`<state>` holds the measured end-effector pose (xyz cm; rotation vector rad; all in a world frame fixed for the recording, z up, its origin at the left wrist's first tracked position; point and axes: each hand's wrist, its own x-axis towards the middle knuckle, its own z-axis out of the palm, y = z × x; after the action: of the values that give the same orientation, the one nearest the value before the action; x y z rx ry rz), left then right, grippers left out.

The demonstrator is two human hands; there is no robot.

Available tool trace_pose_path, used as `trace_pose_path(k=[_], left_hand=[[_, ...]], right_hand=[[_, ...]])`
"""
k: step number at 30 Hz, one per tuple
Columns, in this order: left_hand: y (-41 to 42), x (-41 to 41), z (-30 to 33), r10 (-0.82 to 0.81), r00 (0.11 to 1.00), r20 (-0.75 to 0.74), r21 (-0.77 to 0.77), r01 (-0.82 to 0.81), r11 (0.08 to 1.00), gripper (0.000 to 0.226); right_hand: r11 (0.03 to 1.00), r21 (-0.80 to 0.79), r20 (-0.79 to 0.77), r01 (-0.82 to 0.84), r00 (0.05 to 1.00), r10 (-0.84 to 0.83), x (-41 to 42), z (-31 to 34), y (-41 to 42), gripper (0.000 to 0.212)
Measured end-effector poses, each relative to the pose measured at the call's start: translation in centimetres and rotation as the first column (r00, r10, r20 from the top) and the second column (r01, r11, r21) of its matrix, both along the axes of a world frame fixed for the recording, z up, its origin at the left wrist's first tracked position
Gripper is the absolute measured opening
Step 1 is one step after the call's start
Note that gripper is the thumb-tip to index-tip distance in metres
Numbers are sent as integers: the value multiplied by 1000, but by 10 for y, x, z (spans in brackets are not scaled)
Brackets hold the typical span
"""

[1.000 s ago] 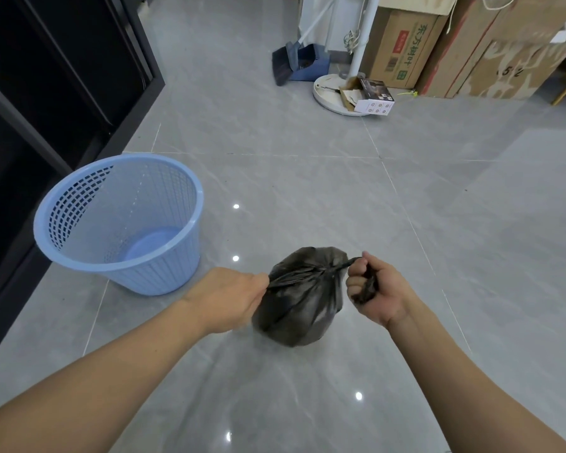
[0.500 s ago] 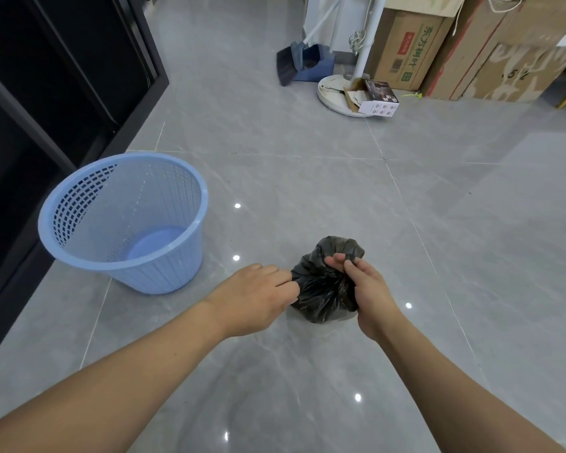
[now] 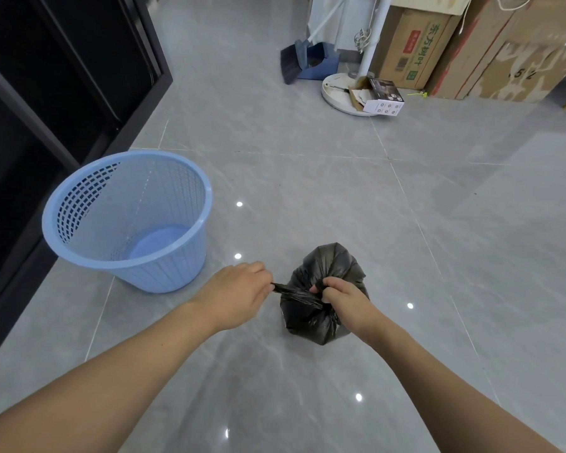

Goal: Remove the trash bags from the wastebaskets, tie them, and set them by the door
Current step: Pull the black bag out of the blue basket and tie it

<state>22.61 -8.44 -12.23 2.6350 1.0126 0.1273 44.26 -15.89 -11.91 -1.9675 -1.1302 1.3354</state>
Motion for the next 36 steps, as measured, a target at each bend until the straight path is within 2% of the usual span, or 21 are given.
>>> trace_pose_path(k=[2,5,6,8,10,12,14,16,19,22,24,27,29,31,33,36], left_hand=[[0,1,-3,67,998,-4,-99,-67,993,29],[0,7,-4,183,980,79,-220,-161,962,29],[1,10,-3,218,970,110,-264,-183,947,29],[2,13,-1,269,951,152,-327,-209,922,29],[3,13,1,296,939,173,-362,-219,906,28],[4,13,2,299,932,205,-369,-210,906,26],[4,13,3,289,928,235,-355,-195,914,25],[4,13,4,284,922,264,-326,-192,926,25],[5,13,5,301,896,326,-294,-207,933,24],[6,14,8,341,866,365,-325,-224,919,24],[4,15,11,368,855,365,-353,-238,905,25],[2,18,13,462,804,375,-471,-264,842,26],[-1,23,11,534,757,377,-577,-259,775,27],[-3,27,8,589,733,341,-640,-278,717,29],[-3,32,5,624,728,284,-665,-319,675,30],[-2,39,4,658,715,237,-671,-370,643,31]], right_hand=[[982,21,202,-189,963,181,1,4,3,16],[884,-62,503,-464,750,429,1,7,8,22],[852,-57,563,-521,688,458,0,9,10,21],[808,9,636,-589,627,449,2,10,11,22],[781,66,669,-621,608,427,5,10,11,30],[767,165,675,-621,638,371,7,9,9,35],[772,251,653,-585,691,311,8,11,8,34],[760,271,660,-591,689,300,9,13,8,29],[704,305,735,-642,628,254,6,17,8,18],[654,338,831,-676,541,130,5,14,7,9],[638,343,875,-690,481,50,7,13,6,14],[617,385,889,-687,457,-46,7,15,3,16],[603,415,874,-681,482,-57,6,16,0,13],[590,421,865,-689,500,-33,6,18,-2,19],[549,409,874,-729,485,-6,7,20,-1,29],[495,421,871,-760,491,12,7,24,1,24]])
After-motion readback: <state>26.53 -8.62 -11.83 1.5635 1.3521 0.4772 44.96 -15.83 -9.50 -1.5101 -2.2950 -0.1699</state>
